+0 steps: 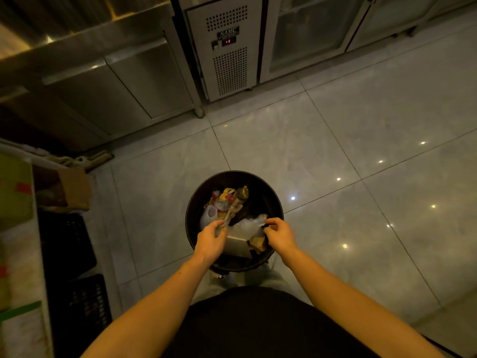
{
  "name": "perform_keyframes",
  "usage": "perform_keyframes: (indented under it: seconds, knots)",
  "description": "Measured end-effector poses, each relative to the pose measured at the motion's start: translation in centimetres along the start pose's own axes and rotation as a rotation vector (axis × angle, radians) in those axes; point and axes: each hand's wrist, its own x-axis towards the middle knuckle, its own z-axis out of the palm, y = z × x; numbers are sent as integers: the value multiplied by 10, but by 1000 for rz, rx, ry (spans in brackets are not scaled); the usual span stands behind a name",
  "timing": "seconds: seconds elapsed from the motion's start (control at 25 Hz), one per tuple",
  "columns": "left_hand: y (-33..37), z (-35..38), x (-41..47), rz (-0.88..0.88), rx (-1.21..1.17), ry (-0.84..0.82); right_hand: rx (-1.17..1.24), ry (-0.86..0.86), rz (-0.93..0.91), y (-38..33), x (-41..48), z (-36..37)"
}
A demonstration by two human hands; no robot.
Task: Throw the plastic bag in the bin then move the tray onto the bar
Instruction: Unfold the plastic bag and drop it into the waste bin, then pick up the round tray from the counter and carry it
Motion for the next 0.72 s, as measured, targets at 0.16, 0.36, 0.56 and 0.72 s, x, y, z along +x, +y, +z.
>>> perform_keyframes:
  seconds: [0.16, 0.36, 0.56, 0.72]
  knots:
    - [18, 4, -6, 153, 61, 25, -11, 47, -112, -7, -7, -9]
    - [32, 5, -4, 435, 255, 74, -68, 115, -252, -20, -29, -15]
    - [35, -14, 1, 770, 476, 36, -251, 372, -344, -23, -65, -14]
    - [36, -29, -2, 1023, 669, 51, -427, 576, -307, -14, -105, -2]
